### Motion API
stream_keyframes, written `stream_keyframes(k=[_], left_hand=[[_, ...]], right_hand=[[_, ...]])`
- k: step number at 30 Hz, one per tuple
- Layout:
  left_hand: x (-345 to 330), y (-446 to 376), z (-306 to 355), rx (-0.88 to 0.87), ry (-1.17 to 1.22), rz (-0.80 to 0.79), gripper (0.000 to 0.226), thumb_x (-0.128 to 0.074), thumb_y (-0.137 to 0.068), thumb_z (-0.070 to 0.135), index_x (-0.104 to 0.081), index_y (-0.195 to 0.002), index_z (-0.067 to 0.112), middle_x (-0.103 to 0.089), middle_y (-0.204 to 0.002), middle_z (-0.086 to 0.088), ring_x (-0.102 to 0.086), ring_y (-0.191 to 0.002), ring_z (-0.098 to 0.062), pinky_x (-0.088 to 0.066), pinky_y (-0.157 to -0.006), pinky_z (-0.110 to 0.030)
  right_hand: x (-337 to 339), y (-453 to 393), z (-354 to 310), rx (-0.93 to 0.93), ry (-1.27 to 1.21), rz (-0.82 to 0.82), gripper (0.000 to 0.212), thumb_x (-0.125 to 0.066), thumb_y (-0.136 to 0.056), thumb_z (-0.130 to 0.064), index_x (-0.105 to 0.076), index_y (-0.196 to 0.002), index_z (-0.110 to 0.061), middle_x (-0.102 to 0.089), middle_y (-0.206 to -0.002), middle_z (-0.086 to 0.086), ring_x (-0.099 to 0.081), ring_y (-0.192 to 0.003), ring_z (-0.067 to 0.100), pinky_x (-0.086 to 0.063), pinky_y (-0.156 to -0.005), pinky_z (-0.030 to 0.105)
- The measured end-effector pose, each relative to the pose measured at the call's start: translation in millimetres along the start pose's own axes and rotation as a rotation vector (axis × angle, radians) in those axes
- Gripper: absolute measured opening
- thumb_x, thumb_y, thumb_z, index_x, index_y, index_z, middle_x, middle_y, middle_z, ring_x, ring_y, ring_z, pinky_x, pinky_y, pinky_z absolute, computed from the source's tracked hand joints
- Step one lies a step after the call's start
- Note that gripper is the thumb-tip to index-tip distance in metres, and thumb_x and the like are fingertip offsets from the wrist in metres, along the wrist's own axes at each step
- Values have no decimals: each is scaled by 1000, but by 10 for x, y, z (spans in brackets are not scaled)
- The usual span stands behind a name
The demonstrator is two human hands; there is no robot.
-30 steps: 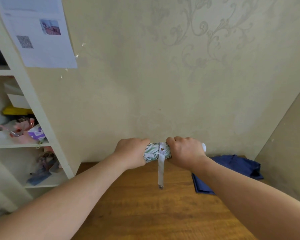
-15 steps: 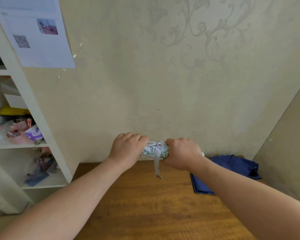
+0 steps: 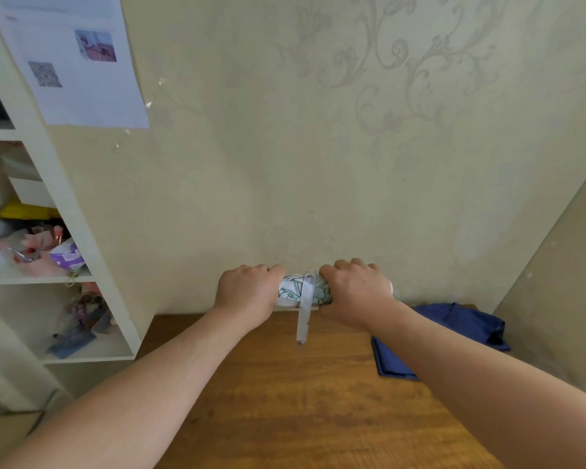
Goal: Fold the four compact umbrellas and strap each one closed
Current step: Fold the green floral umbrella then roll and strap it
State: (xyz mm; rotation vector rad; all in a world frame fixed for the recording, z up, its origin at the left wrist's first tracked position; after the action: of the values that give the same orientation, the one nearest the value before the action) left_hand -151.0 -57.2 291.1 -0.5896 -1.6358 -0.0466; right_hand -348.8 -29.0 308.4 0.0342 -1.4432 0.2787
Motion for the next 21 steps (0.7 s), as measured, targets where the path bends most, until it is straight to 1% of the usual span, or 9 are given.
stream_keyframes(k=[4,6,8,9,11,14,16,18,21], left_hand=[[-1,-31,24,51,51,-2,29,-56,-80,3,-43,-91,27,-54,-75,6,-56,-66,-25,-28,-51,-27],[-16,-49,9,46,59,-7,26,-58,-80,6,-47,-92,27,-57,-77,5,-57,-66,-24,-27,-51,-26],[-36,-54,1,40,92,-21,22,-59,-80,10,-52,-93,27,-59,-79,5,-59,-67,-24,-29,-51,-27],[-42,-54,0,37,121,-47,21,-59,-80,12,-53,-93,27,-60,-80,6,-60,-69,-23,-32,-52,-28],[-45,-58,0,34,205,-158,20,-60,-79,16,-56,-94,29,-61,-81,7,-60,-70,-20,-38,-53,-29],[-48,-71,-8,3,314,-352,21,-65,-77,21,-57,-95,28,-63,-84,6,-61,-72,-17,-47,-56,-30],[-54,-78,-28,-22,325,-401,23,-67,-76,23,-57,-96,28,-63,-86,5,-62,-73,-17,-48,-58,-30],[-41,-91,-54,-44,271,-366,26,-67,-79,24,-58,-102,28,-62,-86,6,-61,-73,-17,-45,-58,-30],[-24,-118,-83,-107,159,-205,33,-66,-85,25,-57,-115,33,-64,-93,9,-63,-81,-20,-42,-61,-32]], right_hand=[[9,-80,-33,-77,33,52,56,-63,-77,-67,-52,-115,-27,-57,-104,-3,-53,-102,29,-45,-91,46],[-40,-98,-24,-65,31,67,52,-67,-77,-59,-51,-115,-28,-55,-101,-4,-53,-99,29,-43,-89,45],[-95,-101,17,-21,47,116,45,-73,-75,-44,-54,-110,-25,-50,-88,-4,-53,-83,28,-41,-79,39],[-107,-102,46,4,62,139,42,-76,-73,-40,-55,-106,-24,-48,-81,-5,-50,-74,27,-39,-74,37],[-104,-100,99,47,85,154,43,-81,-70,-41,-57,-101,-24,-48,-74,-6,-48,-64,25,-37,-70,34],[-90,-68,126,89,72,85,40,-73,-79,-45,-55,-109,-27,-54,-79,-7,-53,-65,24,-39,-65,31],[-71,-53,103,87,25,21,36,-68,-82,-46,-52,-111,-30,-55,-82,-7,-56,-68,24,-41,-59,30],[-48,-58,71,64,4,-52,36,-67,-82,-47,-49,-109,-32,-55,-81,-7,-57,-71,24,-43,-57,31],[-26,-58,65,13,-84,-137,34,-66,-80,-44,-49,-107,-32,-56,-82,-6,-59,-76,26,-45,-60,33]])
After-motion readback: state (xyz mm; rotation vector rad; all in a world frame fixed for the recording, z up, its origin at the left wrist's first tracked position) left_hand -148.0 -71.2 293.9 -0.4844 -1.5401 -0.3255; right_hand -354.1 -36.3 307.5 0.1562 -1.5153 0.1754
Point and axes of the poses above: each hand's wrist, its own y-axis away from the middle knuckle, its own x-axis out of the back of the hand, z = x × y, the point moved 3 cm from there along -y, towards the middle knuckle
